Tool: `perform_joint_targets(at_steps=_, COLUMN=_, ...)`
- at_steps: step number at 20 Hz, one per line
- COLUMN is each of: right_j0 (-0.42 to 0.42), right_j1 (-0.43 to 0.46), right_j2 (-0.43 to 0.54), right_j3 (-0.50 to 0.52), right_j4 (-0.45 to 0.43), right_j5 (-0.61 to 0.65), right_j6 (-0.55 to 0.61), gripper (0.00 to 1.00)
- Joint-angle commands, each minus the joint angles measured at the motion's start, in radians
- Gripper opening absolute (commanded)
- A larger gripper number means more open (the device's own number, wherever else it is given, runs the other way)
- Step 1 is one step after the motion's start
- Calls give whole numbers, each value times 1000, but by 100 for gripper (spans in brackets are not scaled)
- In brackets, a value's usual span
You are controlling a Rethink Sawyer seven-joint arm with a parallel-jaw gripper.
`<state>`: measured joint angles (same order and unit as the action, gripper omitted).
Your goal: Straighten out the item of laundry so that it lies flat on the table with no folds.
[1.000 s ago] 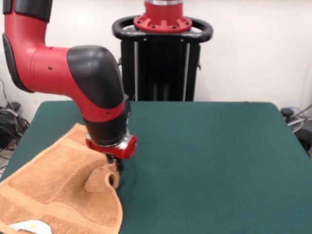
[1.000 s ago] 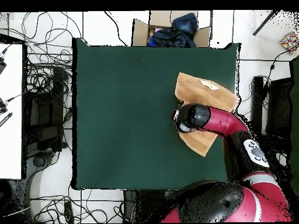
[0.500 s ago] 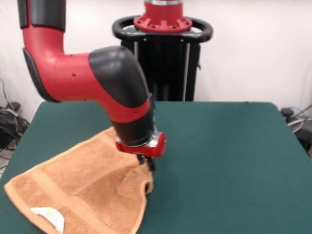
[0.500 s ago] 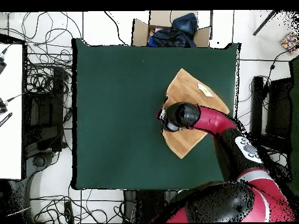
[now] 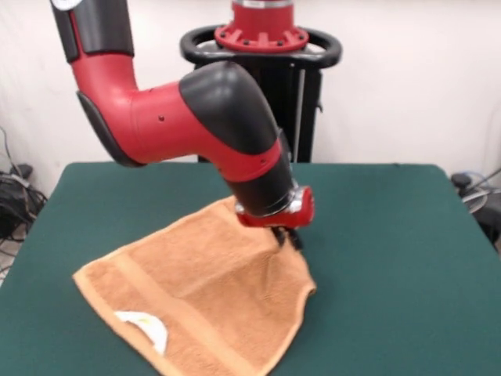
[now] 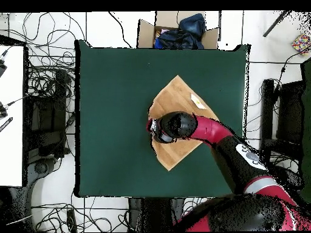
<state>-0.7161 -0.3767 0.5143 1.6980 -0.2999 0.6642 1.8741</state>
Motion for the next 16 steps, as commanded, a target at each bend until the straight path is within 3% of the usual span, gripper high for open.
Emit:
perform_joint_targets(at_steps=1, right_j0=-58, right_j1=18, right_j2=215, right_j3=155, right_j4=0, right_j5=-21, right_j6=-161, gripper=0)
perform_joint_targets(at_steps=4, right_j0=-89, right_j1=90, right_j2=271, right_j3=143, right_j4=0, right_j5=1, right_j6=-208, gripper=0)
perform_joint_targets(at_steps=12, right_j0=-163, right_j1=226, right_j2=393, right_j3=117, right_j4=39, right_j5=-9, right_j6=-196, gripper=0)
perform_joint_targets(at_steps=16, right_j0=-225, right_j1=382, right_j2=464, right_j3=82, right_j4=67, right_j5=-44, right_j6=-211, gripper=0)
